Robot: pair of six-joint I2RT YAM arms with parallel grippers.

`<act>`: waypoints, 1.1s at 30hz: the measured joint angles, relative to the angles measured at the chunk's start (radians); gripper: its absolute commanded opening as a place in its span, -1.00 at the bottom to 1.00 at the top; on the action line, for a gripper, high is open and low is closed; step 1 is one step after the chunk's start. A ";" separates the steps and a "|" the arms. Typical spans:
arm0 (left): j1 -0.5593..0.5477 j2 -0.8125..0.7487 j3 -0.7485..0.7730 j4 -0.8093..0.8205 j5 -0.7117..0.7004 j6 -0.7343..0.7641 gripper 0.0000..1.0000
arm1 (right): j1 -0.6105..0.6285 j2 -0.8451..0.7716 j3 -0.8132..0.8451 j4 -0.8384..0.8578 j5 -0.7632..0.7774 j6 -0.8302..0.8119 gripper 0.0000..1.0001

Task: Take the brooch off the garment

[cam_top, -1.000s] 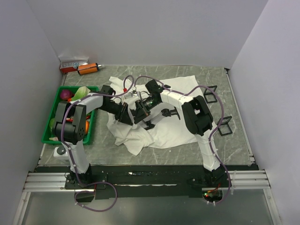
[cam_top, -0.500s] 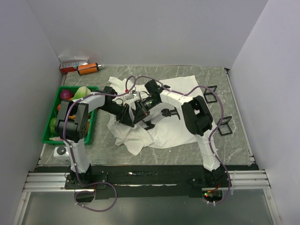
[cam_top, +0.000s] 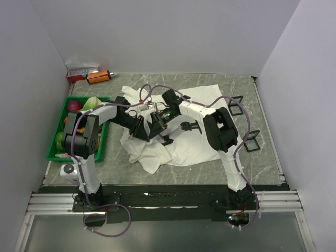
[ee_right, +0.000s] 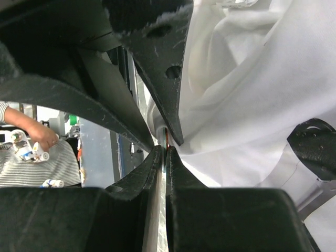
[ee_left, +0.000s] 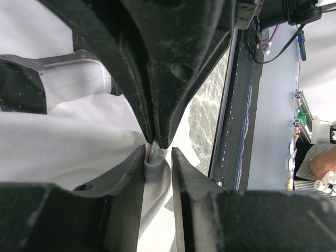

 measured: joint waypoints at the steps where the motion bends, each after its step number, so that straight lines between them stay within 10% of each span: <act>1: 0.002 0.000 0.000 0.000 0.000 0.000 -0.42 | 0.000 0.000 0.000 0.003 -0.001 0.000 -1.00; 22: 0.009 -0.004 0.002 0.026 -0.004 -0.024 -0.94 | 0.000 0.000 0.000 0.016 -0.005 0.000 -1.00; 33: -0.068 -0.215 -0.225 0.386 -0.214 -0.230 -0.98 | -0.004 0.002 -0.015 0.015 0.006 0.039 -1.00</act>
